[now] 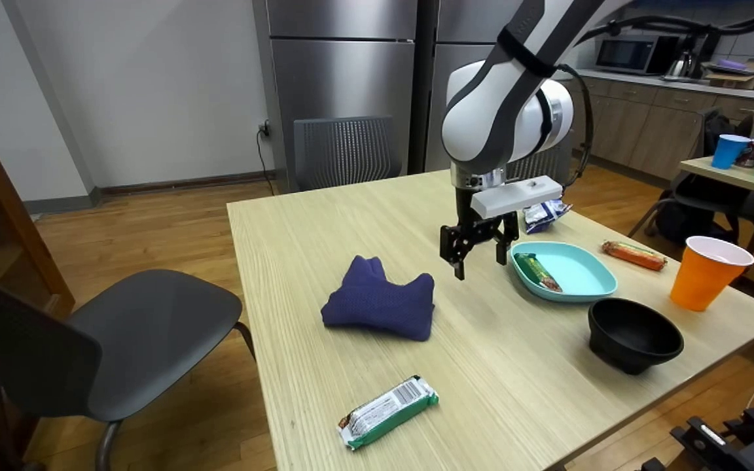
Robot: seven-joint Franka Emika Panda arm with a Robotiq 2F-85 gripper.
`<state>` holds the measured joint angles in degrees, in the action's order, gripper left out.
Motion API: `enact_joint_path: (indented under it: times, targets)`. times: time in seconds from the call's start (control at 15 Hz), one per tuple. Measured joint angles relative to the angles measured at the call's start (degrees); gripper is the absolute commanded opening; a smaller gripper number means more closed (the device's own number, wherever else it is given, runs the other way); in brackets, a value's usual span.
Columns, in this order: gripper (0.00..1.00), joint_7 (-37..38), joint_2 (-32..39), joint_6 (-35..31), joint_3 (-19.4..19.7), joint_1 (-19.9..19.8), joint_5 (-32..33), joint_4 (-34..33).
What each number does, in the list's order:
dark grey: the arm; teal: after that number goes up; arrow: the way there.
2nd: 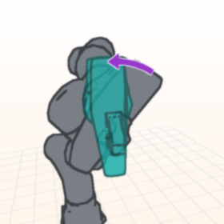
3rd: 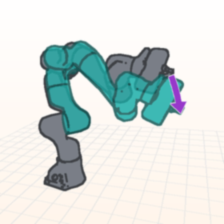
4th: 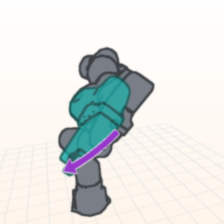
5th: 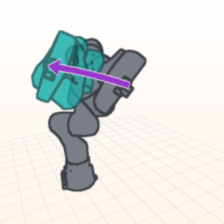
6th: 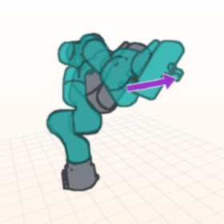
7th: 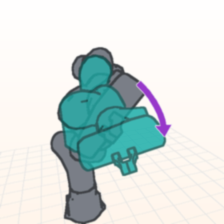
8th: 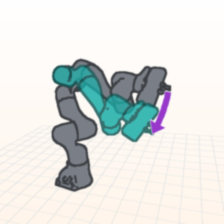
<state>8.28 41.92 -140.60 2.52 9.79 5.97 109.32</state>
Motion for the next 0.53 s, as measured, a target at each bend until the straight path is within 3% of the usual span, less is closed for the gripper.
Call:
enact_joint_path:
  times: [0.53]
  targets:
    - [1.00,-5.8,-5.0,-0.5,-2.5,4.4,9.6,7.5]
